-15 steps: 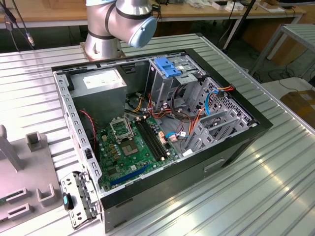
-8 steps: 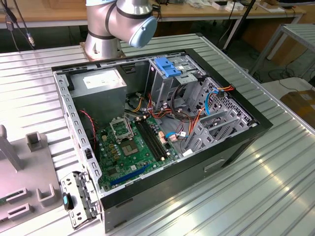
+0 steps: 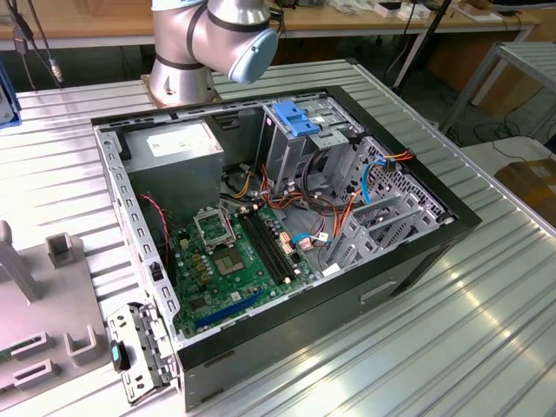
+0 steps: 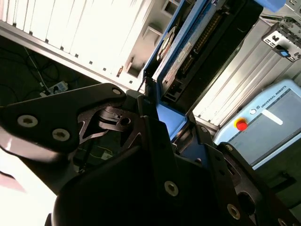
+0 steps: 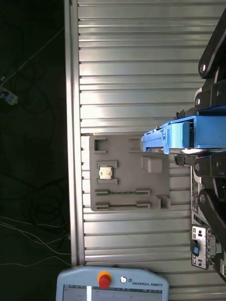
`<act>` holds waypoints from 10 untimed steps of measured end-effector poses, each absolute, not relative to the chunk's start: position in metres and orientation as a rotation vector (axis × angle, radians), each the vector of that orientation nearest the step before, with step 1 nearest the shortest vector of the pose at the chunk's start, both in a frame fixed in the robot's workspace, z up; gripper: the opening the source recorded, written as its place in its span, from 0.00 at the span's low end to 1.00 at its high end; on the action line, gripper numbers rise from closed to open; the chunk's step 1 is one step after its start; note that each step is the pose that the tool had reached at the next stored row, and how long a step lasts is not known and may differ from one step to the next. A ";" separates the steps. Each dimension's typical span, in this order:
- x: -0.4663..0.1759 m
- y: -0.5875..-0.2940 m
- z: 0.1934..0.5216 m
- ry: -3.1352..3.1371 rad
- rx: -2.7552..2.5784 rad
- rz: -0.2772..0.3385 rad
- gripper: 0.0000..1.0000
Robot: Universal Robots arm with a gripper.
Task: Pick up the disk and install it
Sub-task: 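Pick up the disk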
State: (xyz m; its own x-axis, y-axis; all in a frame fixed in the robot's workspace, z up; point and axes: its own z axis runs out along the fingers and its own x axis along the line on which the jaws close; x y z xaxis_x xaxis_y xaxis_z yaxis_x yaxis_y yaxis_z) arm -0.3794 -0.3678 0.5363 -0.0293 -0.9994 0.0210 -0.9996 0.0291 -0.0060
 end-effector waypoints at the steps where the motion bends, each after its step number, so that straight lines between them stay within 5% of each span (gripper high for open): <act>1: -0.378 -0.368 0.536 -2.246 2.181 0.030 0.37; 10: -0.365 -0.368 0.536 -2.246 2.181 0.030 0.37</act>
